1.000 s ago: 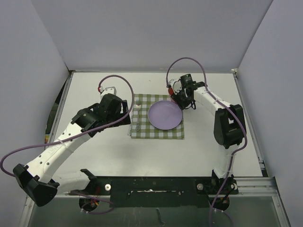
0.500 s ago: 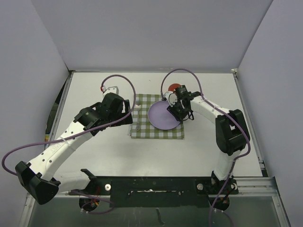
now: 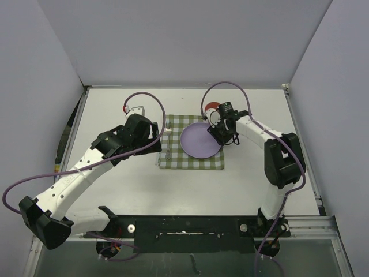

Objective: Set the dinner table for one person
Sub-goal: Adjust the plate on the napkin.

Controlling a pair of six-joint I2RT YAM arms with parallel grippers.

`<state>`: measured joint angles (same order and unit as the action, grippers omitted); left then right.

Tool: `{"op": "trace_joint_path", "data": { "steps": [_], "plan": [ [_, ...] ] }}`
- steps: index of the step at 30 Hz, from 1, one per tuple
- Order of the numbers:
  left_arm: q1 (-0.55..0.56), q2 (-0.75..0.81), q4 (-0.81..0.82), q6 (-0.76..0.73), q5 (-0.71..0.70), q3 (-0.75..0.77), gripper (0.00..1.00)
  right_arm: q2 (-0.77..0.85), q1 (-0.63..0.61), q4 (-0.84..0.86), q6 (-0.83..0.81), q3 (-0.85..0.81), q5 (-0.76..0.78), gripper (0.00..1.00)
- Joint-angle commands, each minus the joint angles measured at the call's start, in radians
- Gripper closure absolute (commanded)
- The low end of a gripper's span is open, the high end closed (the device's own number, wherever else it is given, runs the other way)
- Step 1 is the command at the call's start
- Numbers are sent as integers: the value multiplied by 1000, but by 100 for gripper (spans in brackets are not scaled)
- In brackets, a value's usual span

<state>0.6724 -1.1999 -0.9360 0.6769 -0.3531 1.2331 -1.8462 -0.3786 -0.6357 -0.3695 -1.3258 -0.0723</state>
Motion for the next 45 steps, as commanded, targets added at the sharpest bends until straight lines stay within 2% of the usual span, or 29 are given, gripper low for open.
{"op": "trace_joint_path", "data": {
  "steps": [1,22,23,26,37,42,45],
  "plan": [
    [0,-3,58,3,8,11,2,-5,9,45,-3,-22,-27,65],
    [-2,-2,53,6,27,-2,2,-27,23,87,-10,5,-44,65],
    [-1,-5,53,6,28,1,2,-27,23,86,-12,5,-47,66],
    [-1,-15,59,3,30,5,2,-24,23,85,-13,5,-48,79],
    [-2,-26,79,8,44,-5,2,-27,23,78,-25,5,-72,83],
    [-1,-20,84,17,45,-13,2,-25,12,69,-21,-6,-81,96],
    [-2,-20,94,21,54,-20,2,-24,-8,56,-22,-22,-78,98]
  ]
}}
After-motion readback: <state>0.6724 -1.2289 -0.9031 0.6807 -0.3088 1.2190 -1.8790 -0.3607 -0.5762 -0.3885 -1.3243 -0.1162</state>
